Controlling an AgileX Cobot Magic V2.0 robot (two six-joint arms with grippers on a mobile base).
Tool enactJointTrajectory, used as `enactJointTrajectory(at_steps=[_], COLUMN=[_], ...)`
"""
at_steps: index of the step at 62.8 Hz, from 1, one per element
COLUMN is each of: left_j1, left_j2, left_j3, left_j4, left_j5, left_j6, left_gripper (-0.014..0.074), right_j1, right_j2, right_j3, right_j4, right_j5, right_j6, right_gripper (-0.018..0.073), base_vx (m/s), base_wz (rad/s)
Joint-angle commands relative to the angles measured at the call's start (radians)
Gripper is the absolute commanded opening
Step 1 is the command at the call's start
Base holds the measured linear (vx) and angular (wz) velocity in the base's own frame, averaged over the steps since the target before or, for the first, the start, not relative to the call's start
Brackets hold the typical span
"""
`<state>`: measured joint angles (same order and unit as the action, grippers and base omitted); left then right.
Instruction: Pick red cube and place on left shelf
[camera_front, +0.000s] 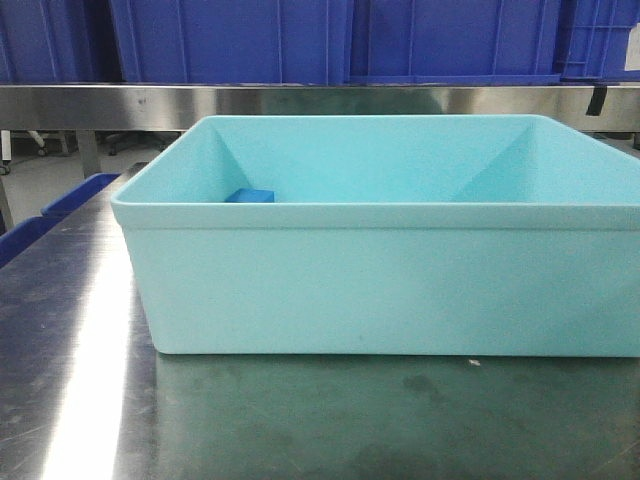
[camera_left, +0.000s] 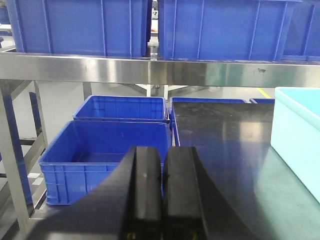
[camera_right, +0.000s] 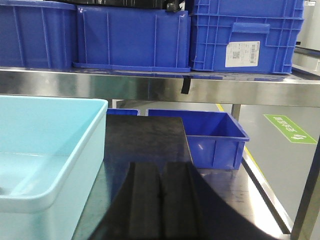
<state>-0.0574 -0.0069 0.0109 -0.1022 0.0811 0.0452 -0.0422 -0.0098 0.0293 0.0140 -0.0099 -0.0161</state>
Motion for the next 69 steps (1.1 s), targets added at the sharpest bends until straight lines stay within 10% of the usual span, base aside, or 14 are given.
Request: enactJointTrajectory(at_steps=[1, 22, 40, 69], left_j1=[-0.001, -0.001, -0.001, -0.001], left_j2=[-0.012, -0.012, -0.012, -0.012], left_j3=[0.024, 0.024, 0.024, 0.024], left_j4=[-0.004, -0.004, -0.004, -0.004], left_j5=[-0.089, -0.089, -0.089, -0.089], left_j6=[-0.005, -0.005, -0.005, -0.005], left_gripper=[0.0102, 0.0102, 0.0102, 0.0102], right_j1=[-0.004, -0.004, 0.030, 0.489], right_j2=[-0.019, -0.016, 0.248, 0.913], right_j3=[-0.025, -0.116, -0.607, -1.238], right_j4=[0.000, 0.038, 0.037, 0.075], right_j5=[-0.102, -0.155, 0.314, 0.749], right_j6=[-0.007, -0.006, -0.006, -0.006], right_gripper=[0.0052, 0.0053, 0.0053, 0.0070], base_vx=[0.00, 0.00, 0.00, 0.00], base_wz=[0.00, 0.00, 0.00, 0.00])
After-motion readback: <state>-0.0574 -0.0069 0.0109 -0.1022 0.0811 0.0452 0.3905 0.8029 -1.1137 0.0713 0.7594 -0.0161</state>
